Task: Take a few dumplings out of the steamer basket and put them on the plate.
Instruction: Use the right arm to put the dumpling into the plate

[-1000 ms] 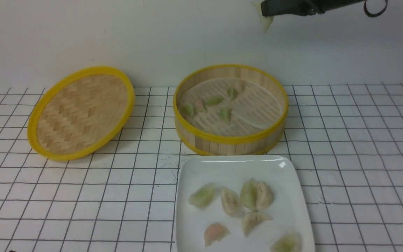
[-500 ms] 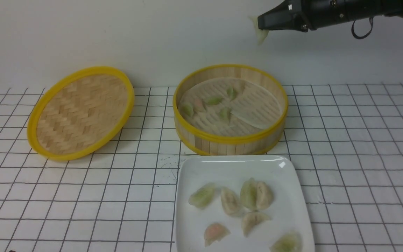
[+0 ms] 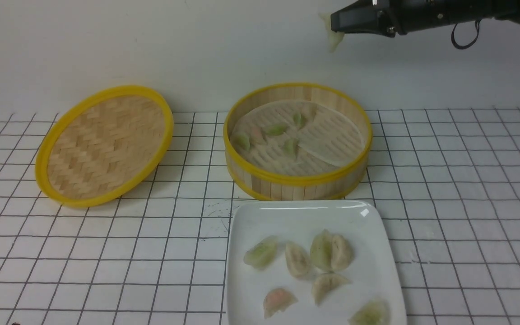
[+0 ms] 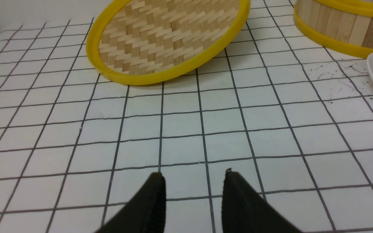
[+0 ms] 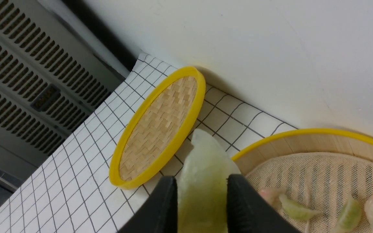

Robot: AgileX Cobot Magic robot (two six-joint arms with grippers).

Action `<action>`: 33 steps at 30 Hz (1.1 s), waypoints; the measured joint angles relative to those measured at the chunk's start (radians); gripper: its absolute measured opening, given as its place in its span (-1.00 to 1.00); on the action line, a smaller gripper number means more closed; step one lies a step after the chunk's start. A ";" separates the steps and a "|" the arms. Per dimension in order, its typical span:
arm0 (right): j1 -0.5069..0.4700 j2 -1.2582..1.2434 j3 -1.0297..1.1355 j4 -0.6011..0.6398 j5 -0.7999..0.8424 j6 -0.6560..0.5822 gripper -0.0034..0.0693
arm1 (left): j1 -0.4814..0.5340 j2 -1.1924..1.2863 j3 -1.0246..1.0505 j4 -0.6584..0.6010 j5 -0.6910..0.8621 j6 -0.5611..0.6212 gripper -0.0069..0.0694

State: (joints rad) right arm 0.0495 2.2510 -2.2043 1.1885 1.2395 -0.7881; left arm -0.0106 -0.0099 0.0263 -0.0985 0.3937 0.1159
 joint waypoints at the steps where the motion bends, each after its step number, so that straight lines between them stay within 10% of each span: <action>1: 0.000 -0.005 0.000 -0.011 0.000 0.000 -0.41 | 0.000 0.000 0.000 0.000 0.000 0.000 -0.23; 33: 0.090 -0.112 0.000 -0.664 0.013 0.381 -0.41 | 0.000 0.000 0.000 0.000 0.000 0.000 -0.23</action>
State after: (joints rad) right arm 0.1393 2.1389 -2.2043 0.5241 1.2526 -0.4074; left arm -0.0106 -0.0099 0.0263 -0.0985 0.3937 0.1159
